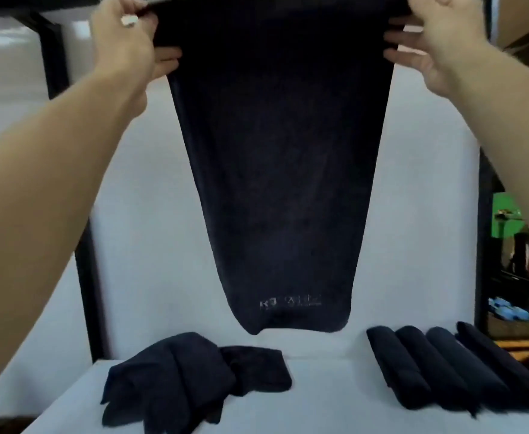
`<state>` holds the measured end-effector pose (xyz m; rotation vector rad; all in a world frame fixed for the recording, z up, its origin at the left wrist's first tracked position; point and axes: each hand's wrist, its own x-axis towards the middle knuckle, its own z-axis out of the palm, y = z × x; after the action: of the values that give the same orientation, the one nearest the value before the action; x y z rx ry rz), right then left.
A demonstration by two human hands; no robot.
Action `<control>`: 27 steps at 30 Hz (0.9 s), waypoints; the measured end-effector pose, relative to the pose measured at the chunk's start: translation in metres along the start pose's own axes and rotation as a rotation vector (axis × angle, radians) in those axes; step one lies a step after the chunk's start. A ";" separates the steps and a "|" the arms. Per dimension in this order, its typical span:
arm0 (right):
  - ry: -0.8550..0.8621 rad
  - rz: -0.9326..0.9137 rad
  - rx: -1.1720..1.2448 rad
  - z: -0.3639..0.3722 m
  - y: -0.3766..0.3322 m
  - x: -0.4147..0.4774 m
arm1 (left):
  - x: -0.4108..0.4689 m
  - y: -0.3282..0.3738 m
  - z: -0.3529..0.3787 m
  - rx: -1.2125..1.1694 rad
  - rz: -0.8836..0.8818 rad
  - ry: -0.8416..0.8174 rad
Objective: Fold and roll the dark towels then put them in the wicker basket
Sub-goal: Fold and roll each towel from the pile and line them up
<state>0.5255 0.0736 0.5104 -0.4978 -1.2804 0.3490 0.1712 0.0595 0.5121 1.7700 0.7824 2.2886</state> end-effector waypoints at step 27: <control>-0.536 1.082 -0.883 -0.093 0.234 -0.371 | -0.390 -0.228 -0.079 0.688 -1.018 -0.516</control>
<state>0.5254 0.0665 0.0616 -1.9750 -1.5517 0.8490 0.1676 0.0669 0.0535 1.4541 1.8900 0.9082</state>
